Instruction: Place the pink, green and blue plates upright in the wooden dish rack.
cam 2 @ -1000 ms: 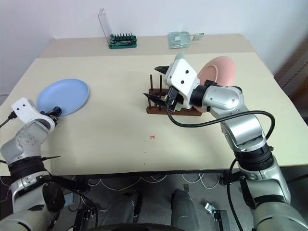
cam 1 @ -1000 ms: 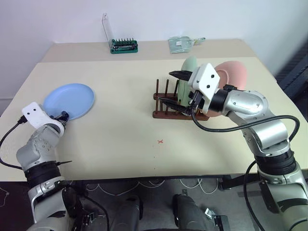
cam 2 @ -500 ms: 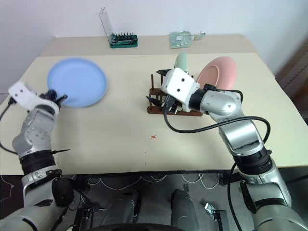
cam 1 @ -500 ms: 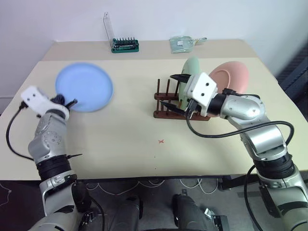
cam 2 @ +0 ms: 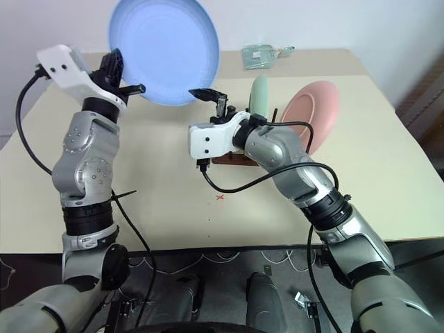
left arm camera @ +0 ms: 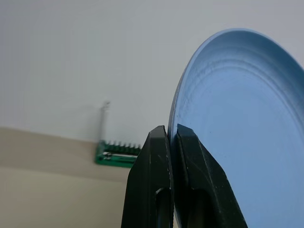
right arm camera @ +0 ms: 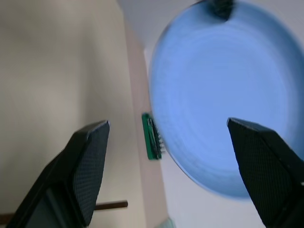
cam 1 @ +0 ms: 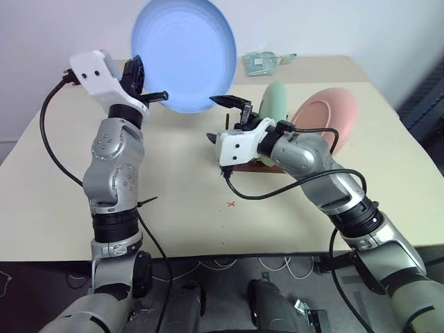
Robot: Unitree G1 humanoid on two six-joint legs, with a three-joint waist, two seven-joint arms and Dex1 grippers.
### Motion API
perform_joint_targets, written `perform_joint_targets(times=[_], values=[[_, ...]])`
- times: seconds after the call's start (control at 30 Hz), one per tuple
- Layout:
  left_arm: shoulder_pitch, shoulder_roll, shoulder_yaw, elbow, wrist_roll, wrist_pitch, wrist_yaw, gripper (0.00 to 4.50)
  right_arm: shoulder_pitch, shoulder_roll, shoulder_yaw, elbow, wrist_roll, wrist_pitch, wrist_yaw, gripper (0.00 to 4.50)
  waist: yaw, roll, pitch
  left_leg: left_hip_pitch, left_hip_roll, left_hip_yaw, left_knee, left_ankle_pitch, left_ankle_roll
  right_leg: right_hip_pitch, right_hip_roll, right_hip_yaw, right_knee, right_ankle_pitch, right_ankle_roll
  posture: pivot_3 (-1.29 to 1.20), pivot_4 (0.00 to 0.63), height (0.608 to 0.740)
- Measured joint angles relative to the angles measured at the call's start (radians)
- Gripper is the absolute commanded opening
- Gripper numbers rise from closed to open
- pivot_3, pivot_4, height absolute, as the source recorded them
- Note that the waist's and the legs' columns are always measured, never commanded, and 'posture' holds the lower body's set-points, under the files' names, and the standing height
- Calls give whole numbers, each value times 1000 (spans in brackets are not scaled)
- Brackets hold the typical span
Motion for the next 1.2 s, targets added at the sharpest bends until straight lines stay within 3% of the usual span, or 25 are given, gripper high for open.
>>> perform_joint_targets(times=[0.23,0.37,0.53,0.6,0.63,0.7,0.87,1.0,1.2], values=[[12,-44,-39,-75,-16,64,-2,27,-21,31,1,94,-113,-50,-37,4044,-3,0,0,0,0,0,0,0,0,0,0,0,0,0,0,0,150,740],[18,-45,-41,-89,-27,81,-9,0,-22,37,1,124,-149,-61,-43,2789,-2,0,0,0,0,0,0,0,0,0,0,0,0,0,0,0,150,740],[22,-46,-36,-91,-34,88,-10,0,-22,39,-2,132,-167,-66,-49,168,-2,0,0,0,0,0,0,0,0,0,0,0,0,0,0,0,150,740],[23,-48,-24,-85,-36,91,-5,0,-22,40,-7,128,-174,-71,-59,77,-3,0,0,0,0,0,0,0,0,0,0,0,0,0,0,0,150,740],[23,-56,-14,-83,-45,91,-5,654,-22,40,-9,127,-180,-77,-60,0,-2,0,0,0,0,0,0,0,0,0,0,0,0,0,0,0,150,740],[22,-66,-7,-84,-59,89,-6,1367,-22,42,-9,127,-186,-79,-59,0,-2,0,0,0,0,0,0,0,0,0,0,0,0,0,0,0,150,740],[-2,-69,65,-56,-83,61,28,3837,-18,45,-9,127,-192,-83,-59,0,-3,0,0,0,0,0,0,0,0,0,1,0,0,0,0,0,150,740],[-39,-56,185,0,-100,5,90,3837,-14,75,-30,127,-158,-83,-60,0,-6,0,0,0,0,0,-1,0,0,0,1,0,0,0,0,0,150,740],[100,229,149,131,48,-60,-51,3837,21,250,-182,31,153,34,-9,0,-8,1,0,1,0,-1,-2,0,-1,-1,1,0,1,0,0,0,150,740]])
